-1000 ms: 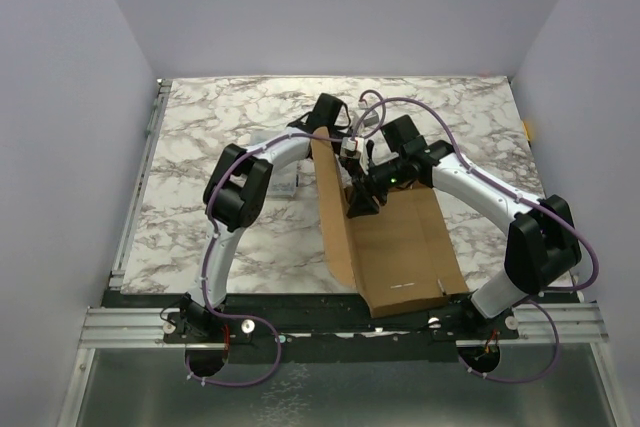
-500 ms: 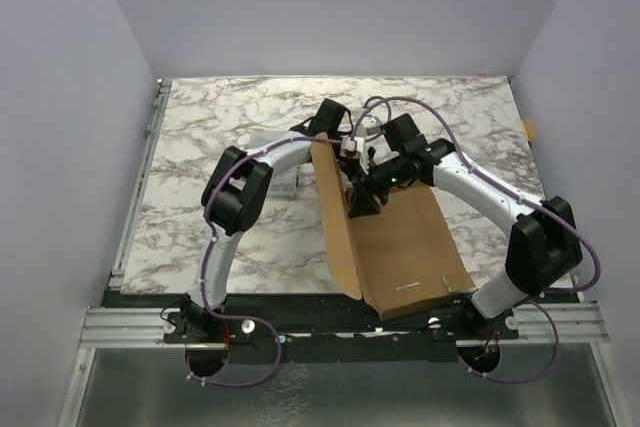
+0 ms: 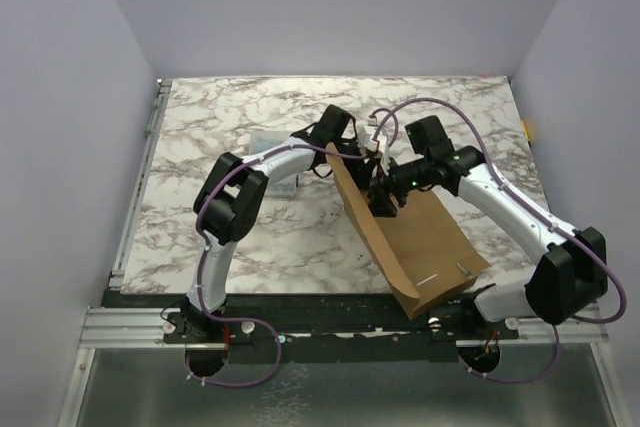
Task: Fold the paper box
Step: Fold the paper box at the center of the board.
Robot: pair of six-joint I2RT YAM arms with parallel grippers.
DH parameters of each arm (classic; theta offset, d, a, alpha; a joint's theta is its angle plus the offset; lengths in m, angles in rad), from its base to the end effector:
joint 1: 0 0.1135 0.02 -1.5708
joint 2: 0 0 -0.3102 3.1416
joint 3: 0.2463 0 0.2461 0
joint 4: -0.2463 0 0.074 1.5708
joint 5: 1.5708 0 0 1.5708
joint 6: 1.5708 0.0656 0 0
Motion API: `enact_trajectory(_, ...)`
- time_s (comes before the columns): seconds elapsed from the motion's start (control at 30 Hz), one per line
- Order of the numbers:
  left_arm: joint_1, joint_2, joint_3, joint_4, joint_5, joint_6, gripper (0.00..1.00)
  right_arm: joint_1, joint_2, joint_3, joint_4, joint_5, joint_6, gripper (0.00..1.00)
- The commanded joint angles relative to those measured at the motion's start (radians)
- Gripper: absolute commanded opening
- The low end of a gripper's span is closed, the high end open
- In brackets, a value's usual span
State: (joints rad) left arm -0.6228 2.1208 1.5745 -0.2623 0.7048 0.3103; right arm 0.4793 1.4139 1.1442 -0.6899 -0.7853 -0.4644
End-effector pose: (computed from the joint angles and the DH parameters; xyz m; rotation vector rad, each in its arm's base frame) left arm 0.3836 -0.3278 0.2156 1.3480 1.9170 -0.9868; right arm 0.2330 0.1733 0.3155 -1.3520 1.9687 0.9863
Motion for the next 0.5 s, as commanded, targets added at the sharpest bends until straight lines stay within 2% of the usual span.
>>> enact_trajectory(0.0, -0.033, -0.061, -0.026, 0.009, -0.093, 0.098, 0.61, -0.044, -0.077, -0.059, -0.02, 0.043, 0.012, 0.61)
enact_trajectory(0.27, -0.04, -0.082, -0.051, 0.018, -0.127, 0.099, 0.54, -0.132, -0.118, -0.131, -0.013, 0.059, 0.008, 0.62)
enact_trajectory(0.47, -0.048, -0.111, -0.089, 0.048, -0.155, 0.121, 0.52, -0.307, -0.106, -0.121, 0.029, 0.007, 0.039, 0.61)
